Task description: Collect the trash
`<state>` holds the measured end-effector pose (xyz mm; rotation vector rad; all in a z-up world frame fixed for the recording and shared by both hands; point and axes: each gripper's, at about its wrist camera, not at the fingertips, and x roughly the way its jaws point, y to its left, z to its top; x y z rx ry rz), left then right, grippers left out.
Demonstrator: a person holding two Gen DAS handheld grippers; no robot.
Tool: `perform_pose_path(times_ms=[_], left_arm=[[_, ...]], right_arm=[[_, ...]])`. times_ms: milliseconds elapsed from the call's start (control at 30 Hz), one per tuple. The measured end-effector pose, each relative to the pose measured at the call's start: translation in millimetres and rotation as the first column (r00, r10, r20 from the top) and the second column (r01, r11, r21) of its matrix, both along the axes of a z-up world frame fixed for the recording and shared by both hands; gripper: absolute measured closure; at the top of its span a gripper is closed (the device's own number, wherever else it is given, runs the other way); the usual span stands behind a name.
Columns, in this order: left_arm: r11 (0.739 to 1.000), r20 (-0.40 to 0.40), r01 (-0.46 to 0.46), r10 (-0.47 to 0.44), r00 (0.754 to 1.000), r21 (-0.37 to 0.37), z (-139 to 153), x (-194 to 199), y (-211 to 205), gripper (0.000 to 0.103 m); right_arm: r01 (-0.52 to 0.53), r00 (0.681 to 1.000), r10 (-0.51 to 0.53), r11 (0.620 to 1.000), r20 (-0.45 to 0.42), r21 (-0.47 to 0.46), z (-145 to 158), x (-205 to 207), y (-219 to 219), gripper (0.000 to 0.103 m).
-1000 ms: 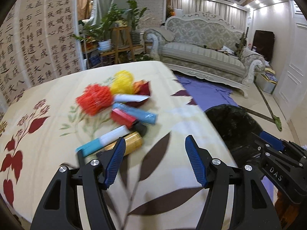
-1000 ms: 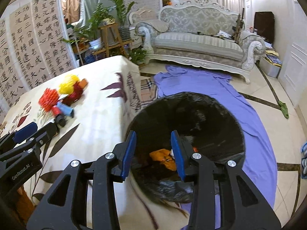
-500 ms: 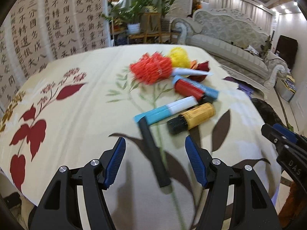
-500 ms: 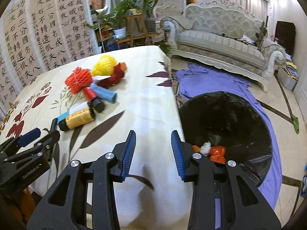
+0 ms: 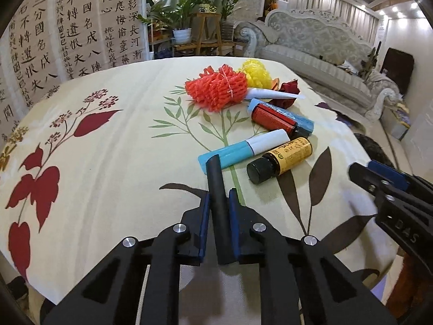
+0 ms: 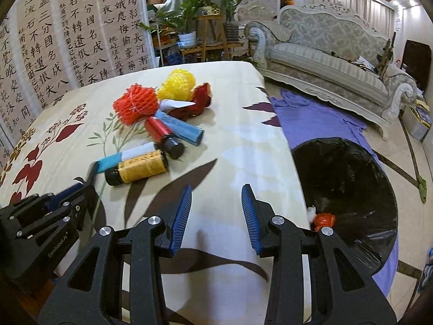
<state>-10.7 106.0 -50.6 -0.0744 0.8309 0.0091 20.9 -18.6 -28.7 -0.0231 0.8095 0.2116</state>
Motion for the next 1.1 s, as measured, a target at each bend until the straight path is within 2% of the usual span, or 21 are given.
perform_pose_path(times_ms=[200, 400, 767, 800, 833, 867, 1100], left_arm=[[1.0, 0.006, 0.001, 0.0, 1.0, -0.029, 3.0, -4.0, 9.8, 0.09], [1.0, 0.034, -0.011, 0.012, 0.999, -0.024, 9.2, -6.5, 21.0, 0.09], [0.996, 0.044, -0.087, 0.088, 0.995, -0.031, 11.6, -0.3, 64.1, 0.09], [0.995, 0.044, -0.094, 0.096, 0.994, -0.033, 11.3, 0.3, 67.6, 0.09], [0.994, 0.043, -0.101, 0.102, 0.994, -0.035, 10.8, 1.2, 71.3, 0.09], [0.994, 0.041, -0.105, 0.107, 0.993, -0.039, 10.3, 2.0, 74.6, 0.09], [0.994, 0.034, -0.095, 0.097, 0.995, -0.054, 7.9, 3.7, 78.7, 0.09]], right_arm=[[-0.029, 1.0, 0.029, 1.0, -0.005, -0.006, 0.1, 3.7, 15.9, 0.065], [-0.056, 0.998, 0.056, 0.998, -0.007, -0.006, 2.6, 9.4, 32.6, 0.065], [-0.086, 0.996, 0.086, 0.996, -0.016, 0.005, 6.0, 27.3, 67.3, 0.064], [-0.086, 0.996, 0.086, 0.996, -0.019, 0.0, 4.8, 28.9, 70.7, 0.063], [-0.085, 0.996, 0.084, 0.996, -0.022, -0.01, 3.1, 30.4, 74.1, 0.053], [-0.08, 0.997, 0.08, 0.996, -0.022, -0.027, 0.7, 31.0, 77.5, 0.051], [-0.075, 0.997, 0.074, 0.995, -0.026, -0.068, -3.8, 24.4, 75.6, 0.049]])
